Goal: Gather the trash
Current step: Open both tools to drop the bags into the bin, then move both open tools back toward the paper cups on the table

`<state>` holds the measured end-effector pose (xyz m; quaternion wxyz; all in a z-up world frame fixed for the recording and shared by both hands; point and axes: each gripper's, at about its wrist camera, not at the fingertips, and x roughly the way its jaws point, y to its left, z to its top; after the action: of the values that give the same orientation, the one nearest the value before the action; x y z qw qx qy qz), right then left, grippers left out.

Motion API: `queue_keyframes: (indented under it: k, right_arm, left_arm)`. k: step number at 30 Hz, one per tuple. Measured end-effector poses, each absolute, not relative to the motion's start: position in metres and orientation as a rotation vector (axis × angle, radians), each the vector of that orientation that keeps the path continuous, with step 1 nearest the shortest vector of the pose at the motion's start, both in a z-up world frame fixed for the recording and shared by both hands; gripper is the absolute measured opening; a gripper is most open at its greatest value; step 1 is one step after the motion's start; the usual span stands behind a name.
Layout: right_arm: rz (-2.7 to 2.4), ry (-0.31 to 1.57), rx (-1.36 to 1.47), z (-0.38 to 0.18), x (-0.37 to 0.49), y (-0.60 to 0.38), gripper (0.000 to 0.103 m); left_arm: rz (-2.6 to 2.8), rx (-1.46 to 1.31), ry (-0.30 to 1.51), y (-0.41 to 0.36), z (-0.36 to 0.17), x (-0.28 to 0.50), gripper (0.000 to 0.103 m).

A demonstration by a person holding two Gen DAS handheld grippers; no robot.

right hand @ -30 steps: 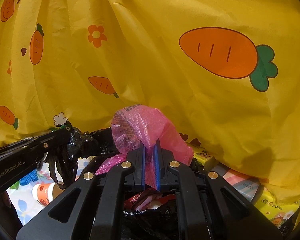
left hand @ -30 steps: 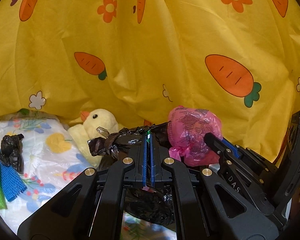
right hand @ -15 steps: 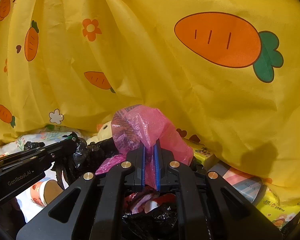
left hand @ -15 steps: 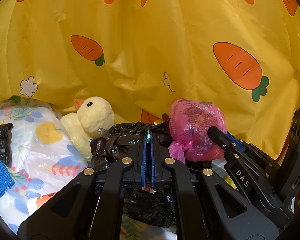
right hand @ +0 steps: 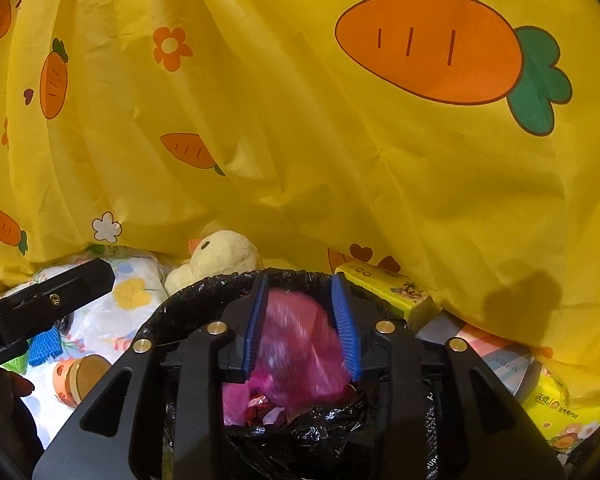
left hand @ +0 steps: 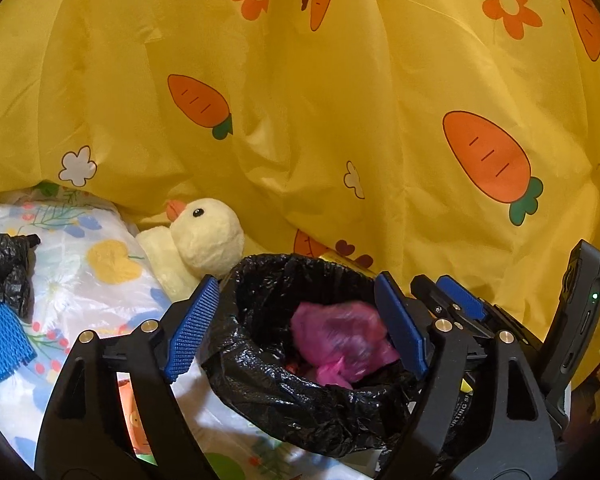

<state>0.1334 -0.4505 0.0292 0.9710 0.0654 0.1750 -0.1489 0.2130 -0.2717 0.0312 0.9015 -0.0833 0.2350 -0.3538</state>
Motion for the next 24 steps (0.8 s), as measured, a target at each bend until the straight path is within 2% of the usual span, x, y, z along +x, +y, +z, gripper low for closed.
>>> queue_keyframes:
  k: [3, 6, 11, 14, 19, 22, 24]
  right_arm:
    - [-0.299, 0.349, 0.136, 0.030, 0.132, -0.449, 0.046]
    - [-0.300, 0.339, 0.141, 0.031, 0.127, -0.446, 0.055]
    - [-0.303, 0.328, 0.151, 0.032, 0.119, -0.437, 0.076]
    - [-0.301, 0.326, 0.157, 0.031, 0.114, -0.429, 0.085]
    - [-0.293, 0.320, 0.171, 0.032, 0.103, -0.415, 0.090]
    - [-0.275, 0.314, 0.173, 0.031, 0.097, -0.403, 0.096]
    - [-0.261, 0.314, 0.162, 0.030, 0.093, -0.392, 0.096]
  left_arm:
    - [-0.691, -0.180, 0.456, -0.261, 0.036, 0.207, 0.090]
    - [-0.625, -0.177, 0.421, -0.247, 0.040, 0.201, 0.096]
    - [-0.528, -0.152, 0.392, -0.221, 0.041, 0.188, 0.097]
    - [-0.492, -0.142, 0.372, -0.204, 0.041, 0.179, 0.097]
    - [-0.437, -0.132, 0.357, -0.181, 0.041, 0.164, 0.097]
    - [-0.404, -0.129, 0.348, -0.166, 0.041, 0.154, 0.097]
    - [-0.376, -0.129, 0.343, -0.155, 0.040, 0.147, 0.097]
